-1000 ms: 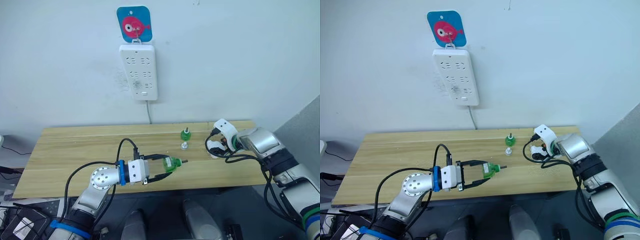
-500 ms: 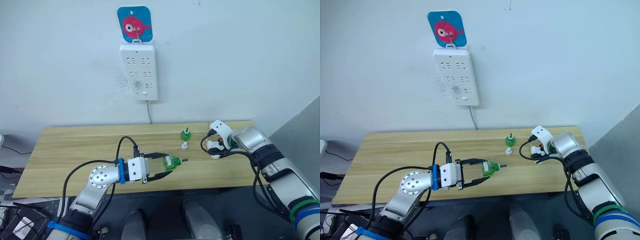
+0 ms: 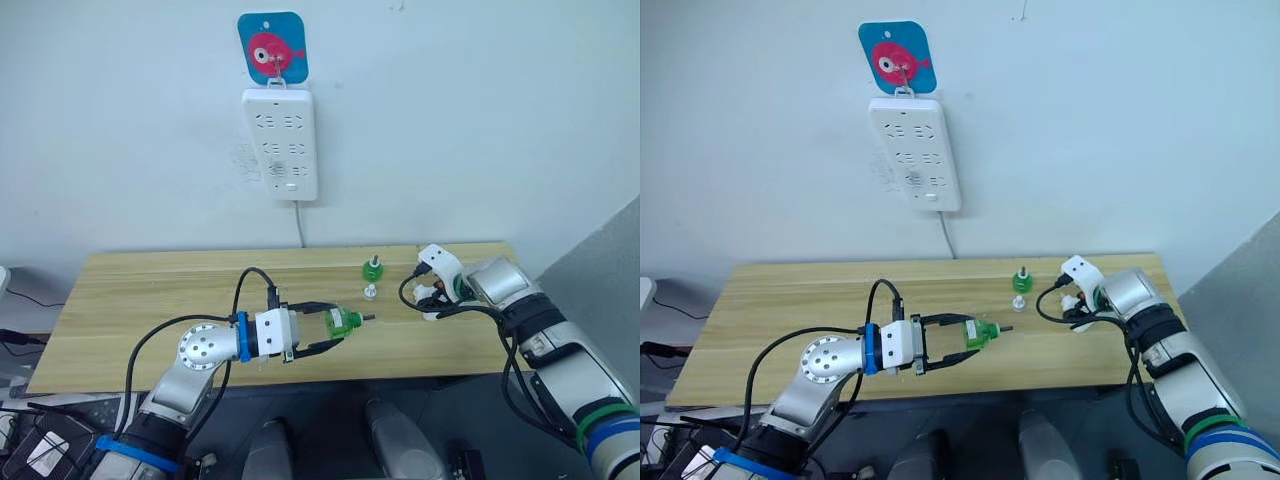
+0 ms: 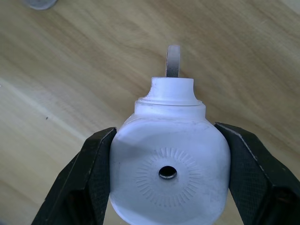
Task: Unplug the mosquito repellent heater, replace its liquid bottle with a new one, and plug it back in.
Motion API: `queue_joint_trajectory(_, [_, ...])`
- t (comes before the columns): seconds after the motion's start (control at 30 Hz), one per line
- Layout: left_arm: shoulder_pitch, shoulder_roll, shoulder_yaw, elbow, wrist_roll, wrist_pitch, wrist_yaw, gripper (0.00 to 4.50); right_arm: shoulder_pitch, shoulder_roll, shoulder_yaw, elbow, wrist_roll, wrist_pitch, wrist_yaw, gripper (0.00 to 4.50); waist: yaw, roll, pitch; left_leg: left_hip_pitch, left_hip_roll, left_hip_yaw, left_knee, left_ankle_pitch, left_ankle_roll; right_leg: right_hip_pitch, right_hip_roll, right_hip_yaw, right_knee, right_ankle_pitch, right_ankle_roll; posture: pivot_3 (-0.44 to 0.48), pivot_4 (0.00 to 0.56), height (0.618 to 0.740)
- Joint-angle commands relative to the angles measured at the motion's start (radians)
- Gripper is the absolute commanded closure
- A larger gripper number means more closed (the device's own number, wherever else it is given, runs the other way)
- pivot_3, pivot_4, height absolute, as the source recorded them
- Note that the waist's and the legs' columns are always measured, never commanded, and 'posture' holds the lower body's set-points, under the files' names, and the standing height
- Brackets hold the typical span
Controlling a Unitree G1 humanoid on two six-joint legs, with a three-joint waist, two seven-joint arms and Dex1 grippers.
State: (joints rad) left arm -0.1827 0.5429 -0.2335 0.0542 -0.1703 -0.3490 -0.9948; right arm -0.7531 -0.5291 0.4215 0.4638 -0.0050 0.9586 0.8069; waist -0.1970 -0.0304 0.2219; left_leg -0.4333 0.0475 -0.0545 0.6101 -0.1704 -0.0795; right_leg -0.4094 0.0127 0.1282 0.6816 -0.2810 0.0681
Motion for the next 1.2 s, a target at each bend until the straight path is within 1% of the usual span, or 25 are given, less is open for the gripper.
queue_joint_trajectory(0.03, [-0.018,-0.011,0.03,-0.023,-0.067,0.087,-0.003,2.2,0.047,-0.072,-0.064,-0.22,0.041,0.066,0.035,1.56,-0.001,0.0,0.0,0.0,0.0,0.0,0.0,0.0,0.0,0.0,0.0,0.0,0.0,0.0,0.0,-0.226,0.185,0.733])
queue_joint_trajectory(0.07, [-0.022,-0.008,0.038,-0.035,-0.094,0.141,-0.006,2.2,0.073,-0.101,-0.085,-0.303,0.059,0.078,0.047,1.56,-0.001,0.0,0.0,0.0,0.0,0.0,0.0,0.0,0.0,0.0,0.0,0.0,0.0,0.0,0.0,-0.235,0.186,0.733])
queue_joint_trajectory(0.17, [-0.049,0.019,0.066,-0.083,-0.203,0.361,-0.026,2.2,0.177,-0.177,-0.244,-0.57,0.175,0.197,0.077,1.56,-0.001,0.0,0.0,-0.001,0.0,-0.001,0.0,0.0,0.0,0.0,0.0,-0.001,0.0,0.0,0.001,-0.243,0.191,0.733])
queue_joint_trajectory(0.23, [-0.065,0.043,0.097,-0.114,-0.285,0.505,-0.044,2.2,0.238,-0.189,-0.362,-0.707,0.265,0.291,0.091,1.56,-0.002,0.0,0.0,-0.001,0.0,-0.003,0.0,0.0,0.0,0.0,0.0,-0.002,0.0,0.0,0.001,-0.253,0.197,0.733])
queue_joint_trajectory(0.27, [-0.077,0.054,0.112,-0.131,-0.334,0.586,-0.05,2.2,0.265,-0.176,-0.437,-0.766,0.323,0.35,0.101,1.56,-0.003,0.0,0.0,-0.001,0.0,-0.003,0.0,0.0,0.0,0.0,0.001,-0.002,0.0,-0.001,0.001,-0.258,0.201,0.733])
queue_joint_trajectory(0.33, [-0.1,0.074,0.141,-0.167,-0.43,0.734,-0.061,2.2,0.289,-0.116,-0.593,-0.859,0.451,0.492,0.132,1.56,-0.01,0.0,0.0,0.0,0.001,-0.003,0.0,0.0,0.0,0.001,0.001,-0.002,0.001,-0.001,0.001,-0.267,0.208,0.733])
queue_joint_trajectory(0.37, [-0.112,0.083,0.157,-0.185,-0.482,0.805,-0.067,2.2,0.289,-0.066,-0.676,-0.897,0.513,0.573,0.142,1.56,-0.015,0.0,0.001,0.0,0.001,-0.003,0.0,0.0,0.0,0.001,0.001,-0.002,0.001,-0.001,0.001,-0.278,0.214,0.733])
queue_joint_trajectory(0.43, [-0.133,0.1,0.182,-0.225,-0.57,0.925,-0.076,2.2,0.295,0.024,-0.807,-0.929,0.645,0.648,0.116,1.56,-0.025,0.0,0.001,0.001,0.001,-0.003,0.0,0.0,0.0,0.002,0.001,-0.002,0.001,-0.001,0.001,-0.285,0.218,0.733])
queue_joint_trajectory(0.53, [-0.152,0.122,0.217,-0.28,-0.698,1.081,-0.078,2.2,0.324,0.123,-0.896,-0.939,0.846,0.656,0.005,1.56,-0.032,0.0,0.001,0.001,0.001,-0.003,0.001,0.0,0.0,0.003,0.001,-0.002,0.0,-0.001,0.001,-0.291,0.225,0.733])
queue_joint_trajectory(0.6, [-0.156,0.134,0.236,-0.304,-0.763,1.162,-0.075,2.2,0.336,0.156,-0.915,-0.938,0.95,0.656,-0.073,1.56,-0.04,0.001,0.002,0.001,0.001,-0.003,0.0,0.0,0.0,0.003,0.001,-0.002,0.0,-0.001,0.001,-0.292,0.227,0.733])
queue_joint_trajectory(0.73, [-0.169,0.144,0.262,-0.311,-0.819,1.243,-0.069,2.2,0.345,0.19,-0.928,-0.902,1.144,0.656,-0.244,1.56,-0.051,0.002,0.004,0.001,0.001,-0.003,0.0,0.0,0.0,0.003,0.001,-0.002,0.0,-0.001,0.0,-0.283,0.227,0.733])
queue_joint_trajectory(0.93, [-0.157,0.137,0.274,-0.329,-0.836,1.283,-0.054,2.2,0.347,0.183,-0.915,-0.833,1.399,0.65,-0.452,1.56,-0.055,0.002,0.004,0.001,0.001,-0.002,0.0,0.0,0.0,0.002,0.001,-0.001,-0.001,-0.001,-0.001,-0.272,0.224,0.733])
queue_joint_trajectory(1.0, [-0.158,0.127,0.274,-0.329,-0.838,1.285,-0.046,2.2,0.36,0.158,-0.884,-0.814,1.5,0.611,-0.524,1.56,-0.055,0.002,0.004,0.001,0.001,-0.002,-0.001,0.0,0.0,0.002,0.001,-0.001,-0.001,-0.001,-0.001,-0.267,0.225,0.733])
queue_joint_trajectory(1.1, [-0.161,0.118,0.261,-0.334,-0.835,1.284,-0.049,2.2,0.391,0.098,-0.799,-0.799,1.672,0.509,-0.643,1.56,-0.054,0.002,0.004,0.001,0.001,-0.002,-0.001,0.0,0.0,0.002,0.001,-0.001,-0.002,-0.002,-0.001,-0.263,0.225,0.733])
queue_joint_trajectory(1.2, [-0.166,0.103,0.255,-0.337,-0.838,1.285,-0.044,2.2,0.42,0.028,-0.713,-0.803,1.805,0.401,-0.733,1.56,-0.053,0.002,0.005,0.001,0.001,-0.002,-0.001,0.0,0.0,0.002,0.001,-0.001,-0.002,-0.002,-0.001,-0.258,0.224,0.733])
